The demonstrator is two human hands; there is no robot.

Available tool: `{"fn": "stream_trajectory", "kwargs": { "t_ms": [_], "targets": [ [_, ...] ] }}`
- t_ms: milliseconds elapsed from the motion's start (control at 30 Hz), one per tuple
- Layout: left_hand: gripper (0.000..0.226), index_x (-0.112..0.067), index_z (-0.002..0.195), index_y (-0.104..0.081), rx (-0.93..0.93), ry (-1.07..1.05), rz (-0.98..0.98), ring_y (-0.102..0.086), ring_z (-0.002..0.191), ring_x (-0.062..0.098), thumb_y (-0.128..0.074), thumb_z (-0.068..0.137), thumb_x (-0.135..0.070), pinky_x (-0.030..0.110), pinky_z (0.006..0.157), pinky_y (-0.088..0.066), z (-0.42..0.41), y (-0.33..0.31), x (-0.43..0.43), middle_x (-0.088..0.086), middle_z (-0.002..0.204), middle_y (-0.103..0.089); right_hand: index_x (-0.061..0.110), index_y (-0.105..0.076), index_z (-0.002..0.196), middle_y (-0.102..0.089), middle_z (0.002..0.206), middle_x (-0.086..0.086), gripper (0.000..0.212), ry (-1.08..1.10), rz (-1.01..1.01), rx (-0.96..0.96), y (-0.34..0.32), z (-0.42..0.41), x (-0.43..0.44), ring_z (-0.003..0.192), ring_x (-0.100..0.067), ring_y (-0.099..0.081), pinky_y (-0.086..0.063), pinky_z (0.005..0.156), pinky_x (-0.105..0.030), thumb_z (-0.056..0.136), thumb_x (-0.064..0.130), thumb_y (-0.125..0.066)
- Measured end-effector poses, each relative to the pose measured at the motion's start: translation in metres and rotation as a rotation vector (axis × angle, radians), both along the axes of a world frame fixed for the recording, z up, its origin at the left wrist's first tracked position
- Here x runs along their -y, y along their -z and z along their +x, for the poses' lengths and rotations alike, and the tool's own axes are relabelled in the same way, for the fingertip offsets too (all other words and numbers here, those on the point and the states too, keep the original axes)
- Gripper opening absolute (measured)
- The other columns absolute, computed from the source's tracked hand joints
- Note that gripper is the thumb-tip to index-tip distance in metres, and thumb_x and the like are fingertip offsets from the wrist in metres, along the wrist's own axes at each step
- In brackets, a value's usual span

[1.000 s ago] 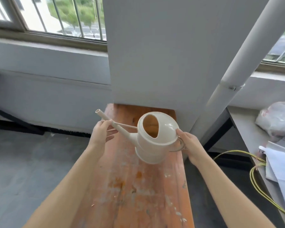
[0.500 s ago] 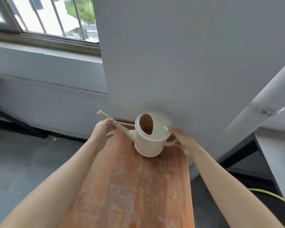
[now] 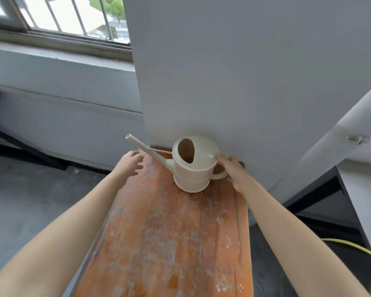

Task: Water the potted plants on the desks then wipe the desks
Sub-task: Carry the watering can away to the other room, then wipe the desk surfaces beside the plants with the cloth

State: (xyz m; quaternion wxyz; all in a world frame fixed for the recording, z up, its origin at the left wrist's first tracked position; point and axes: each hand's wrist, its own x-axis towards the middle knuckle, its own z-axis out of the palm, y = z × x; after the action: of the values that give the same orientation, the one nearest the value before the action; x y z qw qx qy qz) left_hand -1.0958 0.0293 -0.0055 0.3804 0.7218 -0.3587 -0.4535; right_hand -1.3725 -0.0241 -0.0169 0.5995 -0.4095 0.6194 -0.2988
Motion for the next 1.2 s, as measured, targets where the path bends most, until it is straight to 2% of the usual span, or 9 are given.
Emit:
{"fn": "stream_trajectory", "kwargs": {
  "t_ms": [67,167,233,333,467,733,867,1000,1200],
  "targets": [
    [0.04,-0.006,0.13,-0.043,0.116,0.013,0.004,-0.053,0.094,0.024,-0.043,0.092,-0.017,0.032,0.076,-0.041,0.008,-0.002,-0.018,0.007,0.111,-0.052,0.013,-0.011,0.147,-0.029,0.15,-0.004,0.086,0.155,-0.013,-0.021,0.001,0.002,-0.006,0.133,-0.022,-0.034,-0.032,0.109,-0.04,0.081,0.045,-0.056],
    [0.035,-0.004,0.121,-0.052,0.24,-0.004,0.002,-0.057,0.098,0.028,-0.047,0.089,-0.016,0.037,0.088,-0.044,0.021,0.0,-0.057,0.014,0.113,-0.06,0.008,-0.025,0.141,-0.05,0.111,-0.008,0.066,0.371,0.015,0.007,0.005,0.006,-0.029,0.094,-0.02,-0.046,-0.041,0.072,-0.029,0.086,0.038,-0.048],
    [0.03,-0.007,0.115,-0.058,0.332,-0.01,0.037,-0.058,0.105,0.03,-0.047,0.089,-0.017,0.036,0.088,-0.043,0.027,0.002,-0.09,0.016,0.116,-0.062,0.007,-0.026,0.14,-0.046,0.103,-0.007,0.06,0.365,0.052,0.012,0.013,0.016,-0.058,0.085,-0.019,-0.044,-0.038,0.07,-0.03,0.089,0.031,-0.047],
    [0.029,-0.007,0.114,-0.059,0.379,-0.045,0.055,-0.054,0.109,0.028,-0.045,0.091,-0.018,0.033,0.082,-0.042,0.033,0.007,-0.145,0.013,0.117,-0.061,0.007,-0.031,0.137,-0.044,0.107,-0.01,0.053,0.186,0.066,-0.087,0.026,0.04,-0.11,0.089,-0.023,-0.046,-0.039,0.071,-0.031,0.089,0.022,-0.048],
    [0.029,-0.008,0.115,-0.058,0.377,-0.153,0.076,-0.052,0.109,0.022,-0.044,0.092,-0.019,0.029,0.083,-0.037,0.039,0.016,-0.227,0.007,0.112,-0.059,0.009,-0.039,0.134,-0.049,0.132,-0.014,0.051,-0.227,-0.09,-0.305,0.021,0.084,-0.172,0.119,-0.029,-0.048,-0.038,0.095,-0.033,0.087,0.019,-0.055],
    [0.026,0.002,0.112,-0.061,0.311,-0.818,0.215,-0.057,0.111,0.029,-0.05,0.091,-0.009,0.031,0.09,-0.039,0.035,0.041,-0.481,0.018,0.117,-0.063,0.013,-0.044,0.134,-0.048,0.137,-0.007,0.059,-0.938,-0.53,-0.276,0.02,0.194,-0.312,0.128,-0.022,-0.041,-0.033,0.108,-0.034,0.082,0.028,-0.065],
    [0.025,0.008,0.11,-0.06,0.26,-1.141,0.275,-0.056,0.112,0.033,-0.051,0.09,-0.003,0.036,0.093,-0.038,-0.003,0.049,-0.599,0.022,0.117,-0.063,0.011,-0.049,0.129,-0.052,0.132,-0.009,0.053,-1.103,-0.536,-0.219,0.027,0.219,-0.395,0.126,-0.023,-0.042,-0.031,0.102,-0.028,0.081,0.024,-0.067],
    [0.023,0.007,0.107,-0.062,0.194,-1.357,0.302,-0.057,0.108,0.033,-0.052,0.089,-0.004,0.032,0.084,-0.035,-0.047,0.062,-0.676,0.023,0.114,-0.064,0.009,-0.051,0.126,-0.053,0.127,-0.011,0.05,-1.194,-0.451,-0.224,0.043,0.212,-0.464,0.12,-0.025,-0.046,-0.036,0.098,-0.03,0.081,0.023,-0.068],
    [0.025,0.002,0.112,-0.061,0.175,-1.25,0.277,-0.056,0.104,0.025,-0.051,0.091,-0.008,0.028,0.087,-0.037,-0.026,0.072,-0.727,0.018,0.115,-0.063,0.011,-0.053,0.124,-0.054,0.127,-0.011,0.05,-1.281,-0.457,-0.345,0.053,0.22,-0.519,0.12,-0.026,-0.047,-0.037,0.096,-0.033,0.08,0.029,-0.068]
  ]
}}
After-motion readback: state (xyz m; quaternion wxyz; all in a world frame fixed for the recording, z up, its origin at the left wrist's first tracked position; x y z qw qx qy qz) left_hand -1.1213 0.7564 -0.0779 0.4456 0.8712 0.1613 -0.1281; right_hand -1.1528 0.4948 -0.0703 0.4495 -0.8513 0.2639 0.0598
